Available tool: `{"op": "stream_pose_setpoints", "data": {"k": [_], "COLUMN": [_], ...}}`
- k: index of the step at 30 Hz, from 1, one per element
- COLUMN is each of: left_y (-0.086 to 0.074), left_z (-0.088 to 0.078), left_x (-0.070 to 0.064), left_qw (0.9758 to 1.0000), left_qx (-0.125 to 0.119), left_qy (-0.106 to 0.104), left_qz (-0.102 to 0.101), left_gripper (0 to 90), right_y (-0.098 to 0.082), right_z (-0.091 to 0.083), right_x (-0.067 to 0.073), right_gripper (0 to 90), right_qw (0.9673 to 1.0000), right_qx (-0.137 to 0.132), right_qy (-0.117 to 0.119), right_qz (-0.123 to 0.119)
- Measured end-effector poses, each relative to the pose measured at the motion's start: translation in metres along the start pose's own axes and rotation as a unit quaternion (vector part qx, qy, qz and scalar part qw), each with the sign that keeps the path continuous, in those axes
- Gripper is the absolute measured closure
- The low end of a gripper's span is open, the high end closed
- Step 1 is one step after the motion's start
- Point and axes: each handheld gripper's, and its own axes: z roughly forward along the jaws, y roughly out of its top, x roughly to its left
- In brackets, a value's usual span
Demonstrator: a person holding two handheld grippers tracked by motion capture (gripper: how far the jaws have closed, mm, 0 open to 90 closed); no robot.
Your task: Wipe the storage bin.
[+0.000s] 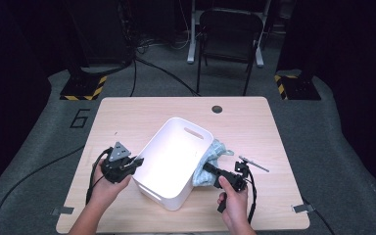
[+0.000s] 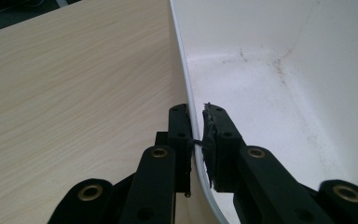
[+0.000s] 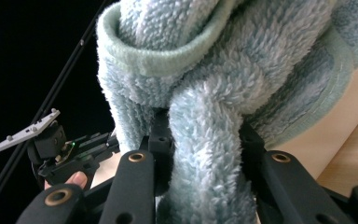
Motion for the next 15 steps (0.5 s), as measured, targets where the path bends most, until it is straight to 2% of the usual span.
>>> {"op": "stream_pose_setpoints", "data": {"k": [3,7,11,15], "left_y": [0.0,0.0,0.0,0.0], "left_z": [0.0,0.0,0.0,0.0], "left_x": [0.0,0.0,-0.001,-0.001], "left_qw": [1.0,1.0,1.0,1.0], "left_qx": [0.001,0.002,0.0,0.001], "left_qy": [0.0,0.0,0.001,0.004], "left_qz": [0.002,0.001,-0.002,0.0], "left_gripper": [81.6,81.7,81.7,81.6], "right_y": [0.0,-0.001,-0.005,-0.011], "right_z": [0.0,0.001,0.003,0.007], "right_x": [-0.004,-0.006,-0.013,-0.021], "right_gripper": [67.1,66.9,66.9,66.9], "right_qw": [0.9999,0.9999,0.9997,0.9992], "right_qx": [-0.001,0.0,0.005,0.011], "right_qy": [0.01,0.01,0.016,0.009], "right_qz": [0.013,0.006,0.018,0.036]}}
